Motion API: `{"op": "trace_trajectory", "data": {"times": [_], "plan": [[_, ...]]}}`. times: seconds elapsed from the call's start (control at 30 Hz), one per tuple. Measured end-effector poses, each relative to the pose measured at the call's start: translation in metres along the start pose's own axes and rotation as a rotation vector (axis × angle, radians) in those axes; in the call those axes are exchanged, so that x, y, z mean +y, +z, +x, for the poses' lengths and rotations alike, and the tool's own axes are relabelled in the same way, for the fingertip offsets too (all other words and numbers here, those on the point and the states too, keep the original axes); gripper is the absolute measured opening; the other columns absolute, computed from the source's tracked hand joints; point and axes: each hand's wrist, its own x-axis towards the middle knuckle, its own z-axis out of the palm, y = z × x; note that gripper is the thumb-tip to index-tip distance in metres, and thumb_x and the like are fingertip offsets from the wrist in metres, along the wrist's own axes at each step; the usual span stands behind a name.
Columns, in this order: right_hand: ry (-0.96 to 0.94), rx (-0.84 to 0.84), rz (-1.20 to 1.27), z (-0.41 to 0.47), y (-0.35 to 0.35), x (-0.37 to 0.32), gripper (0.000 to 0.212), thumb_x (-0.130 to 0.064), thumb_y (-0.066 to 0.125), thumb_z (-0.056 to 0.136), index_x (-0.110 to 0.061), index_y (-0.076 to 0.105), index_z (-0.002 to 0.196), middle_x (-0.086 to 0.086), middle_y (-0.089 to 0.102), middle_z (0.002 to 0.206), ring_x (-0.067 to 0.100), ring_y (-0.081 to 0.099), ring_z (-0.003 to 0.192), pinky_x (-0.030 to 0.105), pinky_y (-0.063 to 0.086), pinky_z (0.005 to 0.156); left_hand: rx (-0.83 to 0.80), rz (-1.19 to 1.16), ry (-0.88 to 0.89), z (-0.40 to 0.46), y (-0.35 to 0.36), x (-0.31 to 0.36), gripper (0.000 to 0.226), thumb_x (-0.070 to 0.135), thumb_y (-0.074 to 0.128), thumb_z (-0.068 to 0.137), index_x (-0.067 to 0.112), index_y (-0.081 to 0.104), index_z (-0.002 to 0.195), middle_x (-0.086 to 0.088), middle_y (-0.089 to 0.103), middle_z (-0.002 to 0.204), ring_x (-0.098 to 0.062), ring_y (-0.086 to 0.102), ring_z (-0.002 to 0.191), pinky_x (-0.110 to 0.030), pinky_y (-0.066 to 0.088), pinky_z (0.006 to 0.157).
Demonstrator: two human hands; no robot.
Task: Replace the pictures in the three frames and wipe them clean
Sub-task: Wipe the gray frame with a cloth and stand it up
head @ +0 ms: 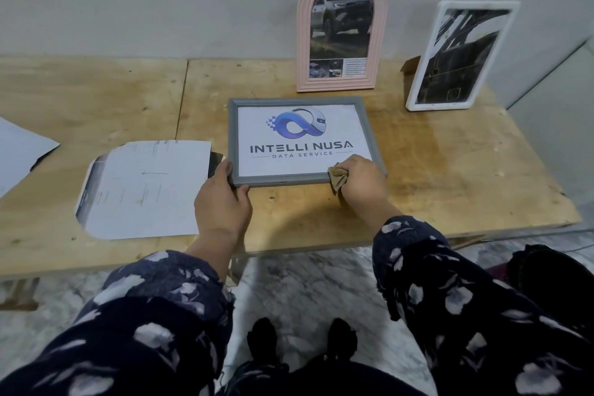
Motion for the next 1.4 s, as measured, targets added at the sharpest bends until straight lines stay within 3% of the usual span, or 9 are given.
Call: {"op": "trace_trajectory", "data": {"times": [0.17,0.43,0.7,0.83,0.9,1.0,1.1,1.17,1.4], "plan": [[-0.044,-0.047,-0.041,-0.001,0.01,-0.029,0.032,0.002,0.043,0.086,0.001,0.069,0.105,0.011,0.062,0.111,0.027,0.059,0.101,0.033,0.044,0.082,-0.009,-0.013,0.008,0.002,-0.005,-0.002,0.052,0.025,0.065,0.088,0.017,0.047,0.136,-0.002,0.064,0.124,-0.024,0.059,0.112,-0.034,0.044,0.094],[-0.201,-0.02,0.064,-0.011,0.025,-0.063,0.03,-0.001,0.046,0.082,-0.009,0.073,0.093,0.006,0.063,0.098,0.026,0.058,0.093,0.027,0.04,0.07,-0.033,-0.043,-0.005,0.004,-0.01,-0.001,0.053,0.027,0.066,0.086,0.018,0.05,0.135,0.001,0.063,0.127,-0.022,0.059,0.114,-0.03,0.043,0.095],[-0.286,-0.055,0.02,-0.001,0.058,-0.116,0.032,-0.003,0.052,0.083,-0.016,0.071,0.104,0.002,0.066,0.107,0.023,0.06,0.099,0.031,0.048,0.082,-0.081,-0.201,-0.076,0.013,-0.022,-0.006,0.036,0.016,0.043,0.099,0.014,0.056,0.132,-0.005,0.063,0.127,-0.024,0.056,0.118,-0.031,0.038,0.102],[-0.256,-0.141,0.418,-0.006,0.051,-0.12,0.029,0.002,0.053,0.081,-0.013,0.075,0.093,0.001,0.07,0.09,0.018,0.061,0.084,0.031,0.049,0.076,-0.146,-0.232,-0.107,0.017,-0.026,-0.007,0.037,0.022,0.041,0.101,0.013,0.054,0.135,-0.008,0.06,0.132,-0.026,0.052,0.122,-0.032,0.037,0.104],[-0.115,-0.188,0.681,-0.006,0.045,-0.119,0.025,0.001,0.056,0.082,-0.02,0.07,0.084,-0.002,0.066,0.08,0.015,0.056,0.071,0.033,0.045,0.064,-0.208,-0.196,-0.089,0.022,-0.032,-0.007,0.04,0.016,0.041,0.1,0.012,0.049,0.138,-0.007,0.057,0.135,-0.026,0.05,0.126,-0.029,0.034,0.105],[0.151,-0.095,0.908,-0.003,0.023,-0.103,0.024,0.004,0.052,0.078,-0.018,0.062,0.078,0.002,0.065,0.088,0.023,0.061,0.081,0.039,0.048,0.063,-0.249,-0.155,-0.074,0.032,-0.038,-0.007,0.04,0.014,0.041,0.099,0.011,0.048,0.139,-0.007,0.058,0.133,-0.025,0.052,0.123,-0.029,0.038,0.103],[0.159,0.024,0.624,-0.005,0.001,-0.079,0.026,0.003,0.051,0.083,-0.017,0.064,0.094,-0.002,0.063,0.096,0.016,0.053,0.088,0.029,0.044,0.078,-0.247,-0.108,-0.076,0.037,-0.035,-0.007,0.039,0.016,0.045,0.098,0.011,0.048,0.137,-0.011,0.06,0.129,-0.028,0.056,0.116,-0.033,0.043,0.098],[0.167,0.1,0.48,-0.011,-0.004,-0.067,0.024,-0.001,0.05,0.086,-0.017,0.062,0.099,0.001,0.065,0.104,0.015,0.052,0.089,0.025,0.041,0.078,-0.239,-0.1,-0.081,0.037,-0.032,-0.007,0.04,0.019,0.049,0.098,0.01,0.047,0.137,-0.012,0.061,0.127,-0.029,0.057,0.114,-0.035,0.045,0.096],[0.212,0.148,0.328,-0.029,0.013,-0.059,0.028,0.0,0.046,0.087,-0.012,0.065,0.102,0.005,0.07,0.11,0.027,0.063,0.098,0.034,0.051,0.081,-0.207,-0.096,-0.119,0.039,-0.022,-0.004,0.039,0.022,0.056,0.095,0.009,0.054,0.132,-0.009,0.064,0.12,-0.027,0.057,0.111,-0.029,0.042,0.089]]}}
